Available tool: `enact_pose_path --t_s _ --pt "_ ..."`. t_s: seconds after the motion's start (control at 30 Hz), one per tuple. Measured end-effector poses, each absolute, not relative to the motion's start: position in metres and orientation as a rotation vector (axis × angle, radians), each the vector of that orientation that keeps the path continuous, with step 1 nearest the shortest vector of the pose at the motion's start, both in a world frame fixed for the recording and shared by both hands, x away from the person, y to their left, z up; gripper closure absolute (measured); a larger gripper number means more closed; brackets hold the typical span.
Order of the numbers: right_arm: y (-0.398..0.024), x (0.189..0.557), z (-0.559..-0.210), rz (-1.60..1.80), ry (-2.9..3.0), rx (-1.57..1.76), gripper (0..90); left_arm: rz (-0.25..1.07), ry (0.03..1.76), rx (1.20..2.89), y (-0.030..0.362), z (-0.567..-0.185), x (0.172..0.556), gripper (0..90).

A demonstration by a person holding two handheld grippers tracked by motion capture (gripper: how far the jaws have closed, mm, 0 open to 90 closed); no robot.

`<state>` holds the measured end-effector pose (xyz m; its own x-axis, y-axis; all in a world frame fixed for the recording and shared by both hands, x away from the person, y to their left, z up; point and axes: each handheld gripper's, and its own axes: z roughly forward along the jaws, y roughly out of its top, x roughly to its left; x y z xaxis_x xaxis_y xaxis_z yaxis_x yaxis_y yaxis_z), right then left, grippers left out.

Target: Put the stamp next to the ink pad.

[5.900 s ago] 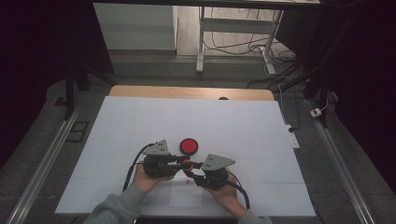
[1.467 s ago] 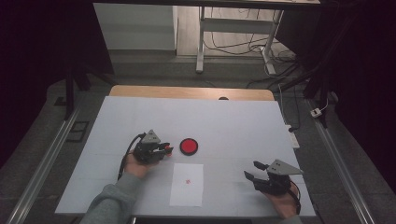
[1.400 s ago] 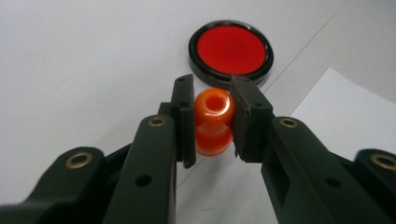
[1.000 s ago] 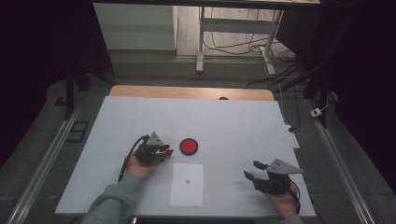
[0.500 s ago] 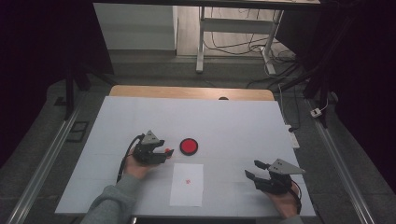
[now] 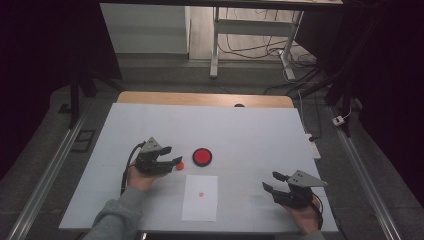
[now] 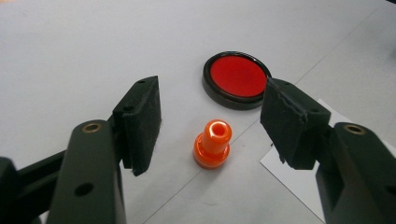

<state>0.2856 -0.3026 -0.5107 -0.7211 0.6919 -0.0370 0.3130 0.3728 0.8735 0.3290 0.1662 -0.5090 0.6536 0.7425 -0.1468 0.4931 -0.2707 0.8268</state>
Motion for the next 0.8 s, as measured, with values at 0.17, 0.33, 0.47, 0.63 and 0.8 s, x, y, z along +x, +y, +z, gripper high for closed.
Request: enact_pose_path --t_s 0.17,0.33,0.47,0.63,0.8 --pt "-0.303 0.286 -0.51 1.299 2.239 0.874 41.4 0.333 0.948 1.939 0.172 -0.504 0.321 38.5" --pt "-0.303 0.285 -0.51 1.299 2.234 0.872 41.3 0.315 0.932 1.941 0.179 -0.5 0.311 38.3" --pt "-0.304 0.285 -0.508 1.308 2.233 0.863 41.2 0.323 0.914 1.965 0.184 -0.498 0.297 38.3" --pt "-0.305 0.285 -0.508 1.31 2.234 0.853 41.1 0.338 0.897 1.992 0.196 -0.498 0.275 37.9" --pt "-0.306 0.286 -0.508 1.309 2.247 0.845 41.1 0.333 0.904 1.995 0.211 -0.502 0.255 37.6"
